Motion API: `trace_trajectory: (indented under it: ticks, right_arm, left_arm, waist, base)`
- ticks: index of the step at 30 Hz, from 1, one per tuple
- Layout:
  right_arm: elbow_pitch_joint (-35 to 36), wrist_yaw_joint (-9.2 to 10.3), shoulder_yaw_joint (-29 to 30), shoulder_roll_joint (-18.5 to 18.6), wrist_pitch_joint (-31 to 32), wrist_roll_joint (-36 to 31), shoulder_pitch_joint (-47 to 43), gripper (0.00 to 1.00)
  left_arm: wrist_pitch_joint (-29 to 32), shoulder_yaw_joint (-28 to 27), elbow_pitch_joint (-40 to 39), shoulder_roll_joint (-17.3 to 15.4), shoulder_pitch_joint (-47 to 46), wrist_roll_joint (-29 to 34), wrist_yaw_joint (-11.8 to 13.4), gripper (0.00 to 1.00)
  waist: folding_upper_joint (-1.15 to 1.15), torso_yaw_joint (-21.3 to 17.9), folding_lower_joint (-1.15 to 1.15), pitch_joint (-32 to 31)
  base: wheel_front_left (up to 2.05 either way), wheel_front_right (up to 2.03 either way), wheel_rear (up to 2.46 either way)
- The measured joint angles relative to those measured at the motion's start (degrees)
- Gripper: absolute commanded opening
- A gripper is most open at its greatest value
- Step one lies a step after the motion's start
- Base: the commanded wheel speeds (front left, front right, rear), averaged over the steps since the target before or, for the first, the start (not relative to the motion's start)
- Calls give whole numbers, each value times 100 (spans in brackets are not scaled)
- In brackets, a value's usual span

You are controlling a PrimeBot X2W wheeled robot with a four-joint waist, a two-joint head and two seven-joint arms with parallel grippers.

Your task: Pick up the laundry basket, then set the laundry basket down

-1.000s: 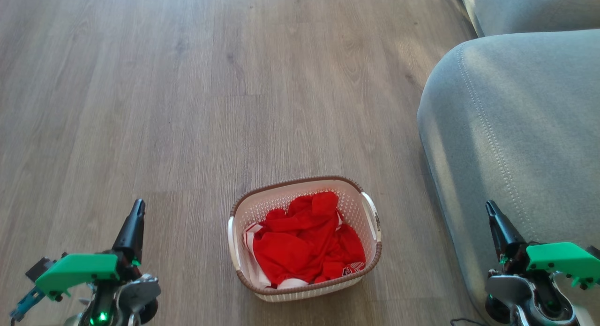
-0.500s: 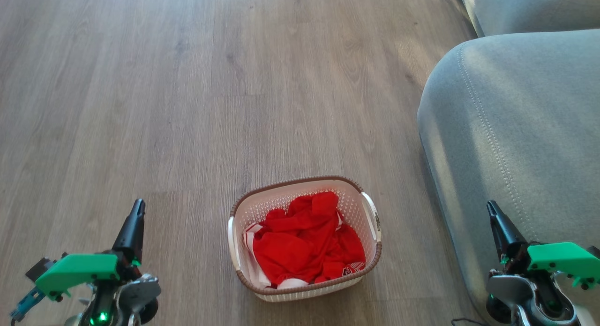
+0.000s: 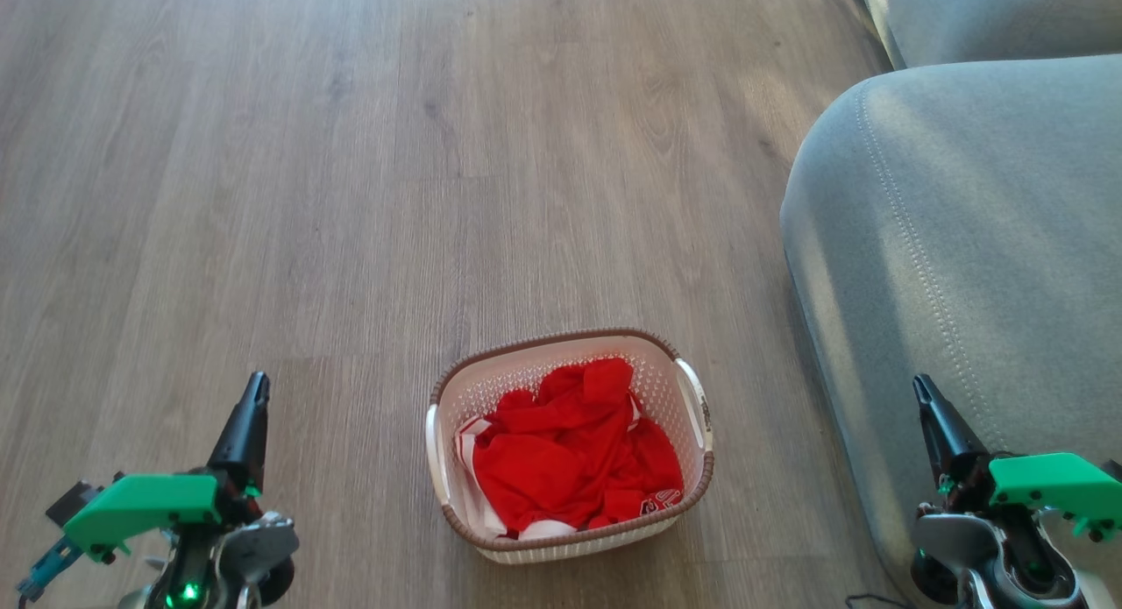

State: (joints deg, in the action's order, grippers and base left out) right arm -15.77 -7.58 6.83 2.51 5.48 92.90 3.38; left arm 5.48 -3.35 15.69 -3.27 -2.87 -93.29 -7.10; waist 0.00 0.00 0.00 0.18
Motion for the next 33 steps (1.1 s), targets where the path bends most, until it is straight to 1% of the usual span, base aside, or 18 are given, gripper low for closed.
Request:
trace_trajectory:
  ticks: [33]
  right_arm:
    - [-1,0,32,-1,8,-7,0,0]
  left_arm:
    - [8,-69,0,19,-1,9,0,0]
  waist:
    - [0,0,0,0]
  base:
    - [0,0,0]
